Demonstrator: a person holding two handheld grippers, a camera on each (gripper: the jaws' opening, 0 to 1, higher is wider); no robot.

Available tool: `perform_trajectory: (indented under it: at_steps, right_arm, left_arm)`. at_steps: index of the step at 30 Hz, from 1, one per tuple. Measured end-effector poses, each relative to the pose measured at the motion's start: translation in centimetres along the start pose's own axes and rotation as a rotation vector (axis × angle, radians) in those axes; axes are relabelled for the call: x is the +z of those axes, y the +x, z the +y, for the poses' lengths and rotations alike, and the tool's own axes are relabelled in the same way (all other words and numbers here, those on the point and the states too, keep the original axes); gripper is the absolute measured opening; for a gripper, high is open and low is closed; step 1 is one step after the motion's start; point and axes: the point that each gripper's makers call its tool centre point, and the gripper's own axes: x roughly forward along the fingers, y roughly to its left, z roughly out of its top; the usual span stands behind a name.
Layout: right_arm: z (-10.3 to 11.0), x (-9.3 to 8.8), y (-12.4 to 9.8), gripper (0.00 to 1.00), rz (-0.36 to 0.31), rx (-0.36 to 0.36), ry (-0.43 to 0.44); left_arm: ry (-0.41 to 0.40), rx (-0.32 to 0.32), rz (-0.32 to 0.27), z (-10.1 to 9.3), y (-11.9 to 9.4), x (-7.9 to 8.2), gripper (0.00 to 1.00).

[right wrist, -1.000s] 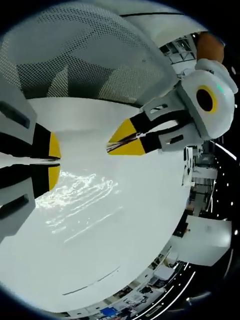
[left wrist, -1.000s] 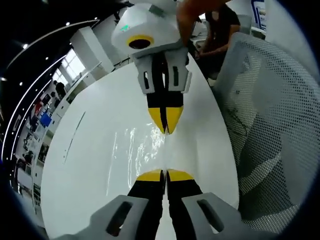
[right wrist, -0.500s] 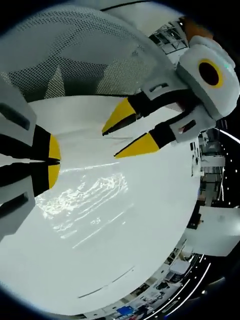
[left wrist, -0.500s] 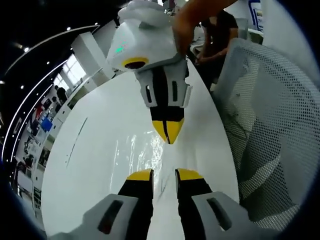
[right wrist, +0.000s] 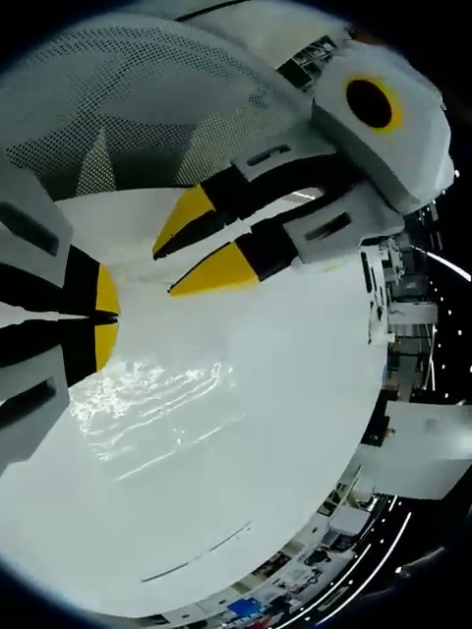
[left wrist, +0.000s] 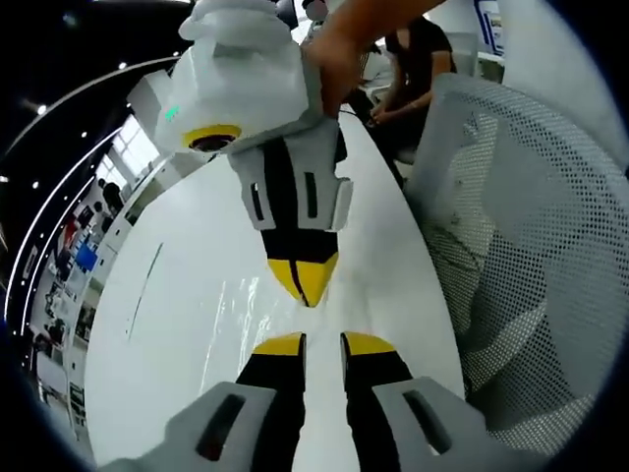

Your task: Open the resealable bag by pulling the two sides of the seal apart until the entire bag opening is separated and visibly accessible.

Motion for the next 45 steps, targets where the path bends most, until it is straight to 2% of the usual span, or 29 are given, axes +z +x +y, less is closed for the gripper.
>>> perform_trajectory:
  at_steps: [7,13,19,23,29,34,38,45]
  right_arm:
    - [-0.9,1.7,-1.1,0.00,-0.053,-0.050,-0.035]
    - [-2.8,3.2,-2.2,0.00,-0.107,-0.166,-0.087]
    - [-4.5,4.7,-3.7,0.00,-0.158,-0.303,-0.182]
    - [-5.4,5.5,-4.6,0.00,-0.181,-0.370,-0.202]
    - [-6.3,6.6,-5.8,0.00,-0.219,-0.431,-0.206]
    - [-6.9,8.2,-7.3,0.00,-0.279,-0.504,-0.269]
    - [-6.9,8.5,-7.7,0.00,-0.293,-0.521,-0.288]
    - [-6.7,7.6,-6.6,0.00,-0.260,-0.505,-0.298]
  left_arm:
    - [0.016,0.023,0.036,0.9,0.2,-0.5,0.11]
    - [0.018,0.048,0.059,1.9,0.1,-0.7,0.10]
    - [0.013,0.076,0.066,3.1,-0.2,-0.4,0.04]
    - [0.020,0.091,0.062,3.5,-0.3,0.0,0.03]
    - [0.005,0.097,0.069,3.9,-0.3,0.5,0.02]
    - [0.002,0.129,0.076,4.8,-0.6,1.0,0.00]
    - [-0.006,0.122,0.076,4.8,-0.5,1.1,0.00]
    - [0.001,0.072,0.102,3.5,-0.1,0.4,0.00]
